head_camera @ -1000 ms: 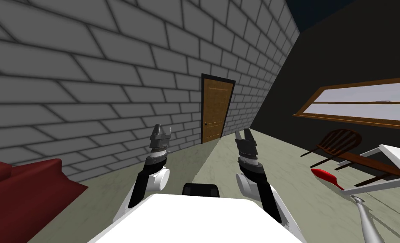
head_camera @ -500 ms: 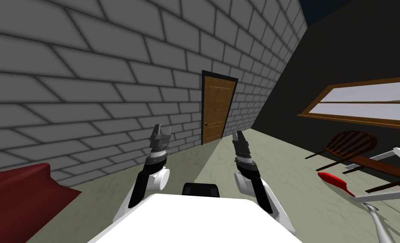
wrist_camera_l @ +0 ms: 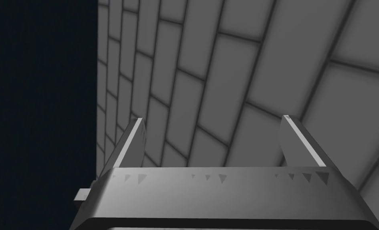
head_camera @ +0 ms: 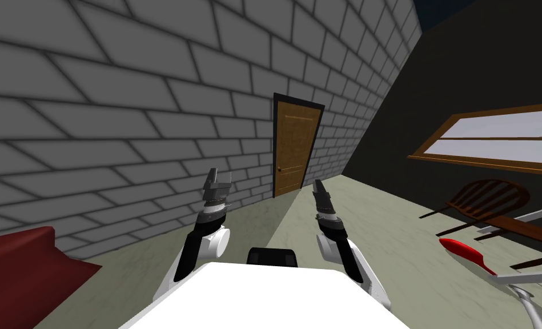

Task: Pull the door open

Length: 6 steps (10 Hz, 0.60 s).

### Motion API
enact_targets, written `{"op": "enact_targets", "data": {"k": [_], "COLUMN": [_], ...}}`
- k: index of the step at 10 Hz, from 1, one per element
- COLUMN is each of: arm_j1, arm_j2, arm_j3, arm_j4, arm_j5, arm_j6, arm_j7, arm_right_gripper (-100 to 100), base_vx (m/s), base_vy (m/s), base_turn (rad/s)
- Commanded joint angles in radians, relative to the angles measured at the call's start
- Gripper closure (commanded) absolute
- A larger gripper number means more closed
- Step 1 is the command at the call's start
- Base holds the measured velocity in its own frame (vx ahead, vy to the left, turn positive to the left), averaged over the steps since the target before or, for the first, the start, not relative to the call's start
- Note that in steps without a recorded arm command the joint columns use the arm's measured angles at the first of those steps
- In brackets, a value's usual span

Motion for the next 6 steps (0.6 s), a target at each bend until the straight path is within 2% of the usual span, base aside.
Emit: {"op": "enact_targets", "data": {"k": [1,6], "arm_j1": [-0.011,-0.043], "arm_j2": [-0.007,-0.026], "arm_j3": [-0.003,-0.007], "arm_j4": [0.033,0.138], "arm_j5": [0.007,0.034], "arm_j6": [-0.008,-0.036], "arm_j7": [0.02,0.085], "arm_right_gripper": [-100,-100], "base_vx": [0.091,0.096], "base_vy": [0.001,0.01], "base_turn": [0.002,0.004]}}
